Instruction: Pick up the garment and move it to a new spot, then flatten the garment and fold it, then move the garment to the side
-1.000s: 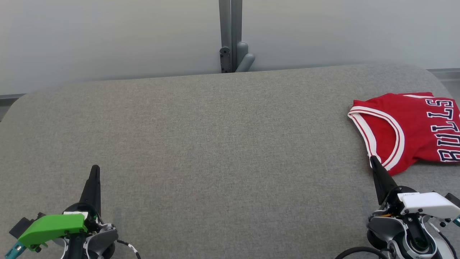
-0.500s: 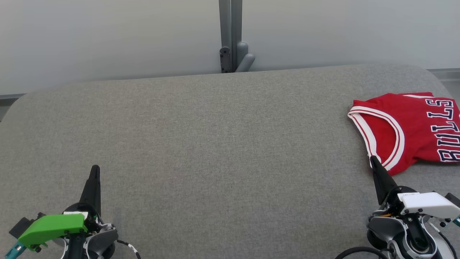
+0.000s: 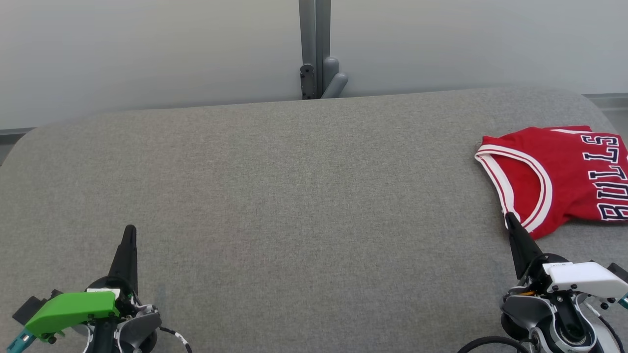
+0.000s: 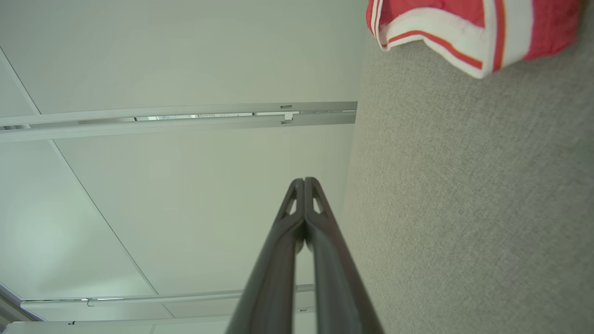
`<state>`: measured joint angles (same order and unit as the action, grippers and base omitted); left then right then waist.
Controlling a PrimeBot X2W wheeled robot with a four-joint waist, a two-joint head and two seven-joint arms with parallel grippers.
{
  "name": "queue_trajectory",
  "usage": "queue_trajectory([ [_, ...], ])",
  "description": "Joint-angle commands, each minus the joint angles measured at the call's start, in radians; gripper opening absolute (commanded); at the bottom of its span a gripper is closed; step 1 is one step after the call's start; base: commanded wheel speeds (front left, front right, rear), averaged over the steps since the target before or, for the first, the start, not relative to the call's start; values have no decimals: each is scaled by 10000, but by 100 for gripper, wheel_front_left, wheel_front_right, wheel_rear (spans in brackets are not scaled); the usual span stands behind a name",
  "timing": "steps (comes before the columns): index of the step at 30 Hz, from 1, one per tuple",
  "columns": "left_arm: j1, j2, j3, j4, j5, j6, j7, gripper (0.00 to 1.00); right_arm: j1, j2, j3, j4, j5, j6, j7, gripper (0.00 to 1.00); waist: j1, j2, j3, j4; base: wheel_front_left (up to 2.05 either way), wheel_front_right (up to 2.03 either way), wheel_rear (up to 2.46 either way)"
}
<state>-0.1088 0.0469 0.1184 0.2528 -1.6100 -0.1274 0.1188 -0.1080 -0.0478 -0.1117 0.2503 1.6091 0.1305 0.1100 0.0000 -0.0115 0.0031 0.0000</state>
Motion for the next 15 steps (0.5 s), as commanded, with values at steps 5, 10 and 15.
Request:
queue_trajectory([
  [5, -117, 62, 9, -48, -38, -69, 26, 0, -86, -46, 18, -46, 75, 4, 35, 0, 0, 115, 0, 0, 0, 0, 0],
  [10, -117, 62, 9, -48, -38, -69, 25, 0, -86, -46, 19, -46, 73, 4, 35, 0, 0, 115, 0, 0, 0, 0, 0],
  [15, -117, 62, 9, -48, -38, -69, 25, 0, -86, -46, 19, -46, 75, 4, 35, 0, 0, 115, 0, 0, 0, 0, 0],
])
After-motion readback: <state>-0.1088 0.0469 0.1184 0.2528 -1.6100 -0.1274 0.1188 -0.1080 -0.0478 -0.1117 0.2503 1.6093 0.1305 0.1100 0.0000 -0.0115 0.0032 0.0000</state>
